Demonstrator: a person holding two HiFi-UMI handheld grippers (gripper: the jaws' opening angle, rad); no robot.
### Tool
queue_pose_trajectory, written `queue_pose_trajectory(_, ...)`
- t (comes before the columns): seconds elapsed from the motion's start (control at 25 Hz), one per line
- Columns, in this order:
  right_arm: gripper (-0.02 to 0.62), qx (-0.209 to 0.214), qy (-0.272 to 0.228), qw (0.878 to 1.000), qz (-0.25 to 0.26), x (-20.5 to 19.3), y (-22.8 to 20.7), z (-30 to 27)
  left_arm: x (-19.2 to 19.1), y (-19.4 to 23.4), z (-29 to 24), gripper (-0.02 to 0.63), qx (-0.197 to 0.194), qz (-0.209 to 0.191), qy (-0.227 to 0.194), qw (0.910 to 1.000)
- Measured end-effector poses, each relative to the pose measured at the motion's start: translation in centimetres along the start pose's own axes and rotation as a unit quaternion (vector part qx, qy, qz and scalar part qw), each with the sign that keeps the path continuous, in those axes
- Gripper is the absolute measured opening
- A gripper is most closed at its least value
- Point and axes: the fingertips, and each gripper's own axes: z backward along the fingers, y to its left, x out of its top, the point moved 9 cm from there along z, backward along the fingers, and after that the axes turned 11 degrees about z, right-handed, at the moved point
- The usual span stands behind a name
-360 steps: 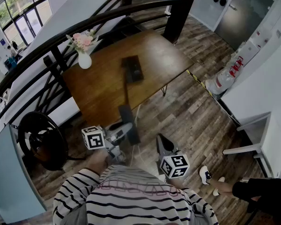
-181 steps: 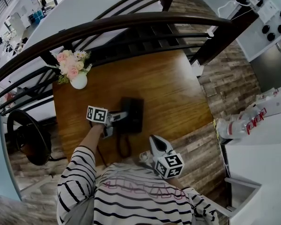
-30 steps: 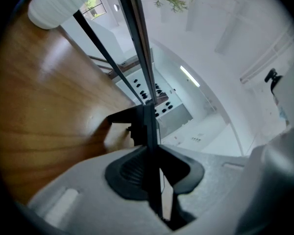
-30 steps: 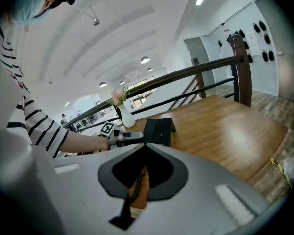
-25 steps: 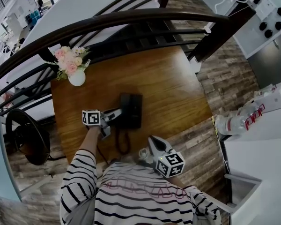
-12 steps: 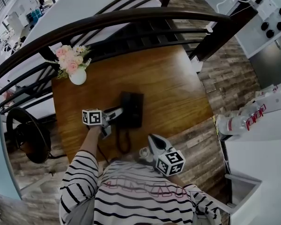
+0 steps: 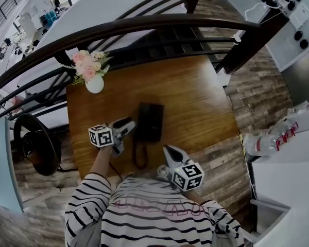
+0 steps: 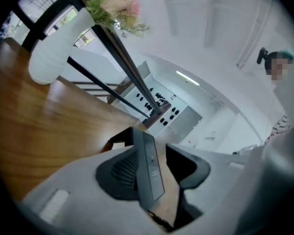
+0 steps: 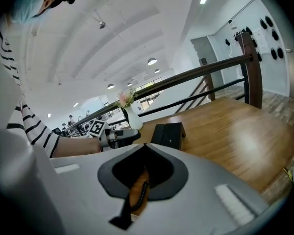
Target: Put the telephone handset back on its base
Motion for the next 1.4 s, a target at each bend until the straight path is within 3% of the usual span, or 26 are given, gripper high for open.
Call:
queue_pose_trajectory(0.24,0.002,0.006,-0.013,1.000,0.010,0.7,-0.1,0.1,-0.3,-4.7,1.6,0.160,0.021,-0.078,-0.024,0.9964)
queue_pose_trajectory(0.56,0.002,0.019,-0.024,0.999,0.024,1.3,-0.1,1.0,-1.7,-11.3,2.5,0.087,0.045,-0.183,-0.027,0.9817)
queue_pose_trajectory(0.84,0.002,0.027,-0.030,0.999,0.035,1.2,-0.4,2.4,-3.8,-15.0,3.5,0.005,0.055,-0.218,-0.035,0.9739)
queue_pose_trajectory(1.04,0.002,0.034,-0.030,0.998,0.043,1.2,-0.4,2.9,-4.4,-17.1,4.6,0.005,0.082,-0.256,-0.048,0.9621)
queue_pose_trajectory(1.4,0.002,0.038,-0.019,0.998,0.055,0.7,-0.3,3.2,-5.8,-18.2,5.4,0.003,0.098,-0.256,-0.071,0.9590)
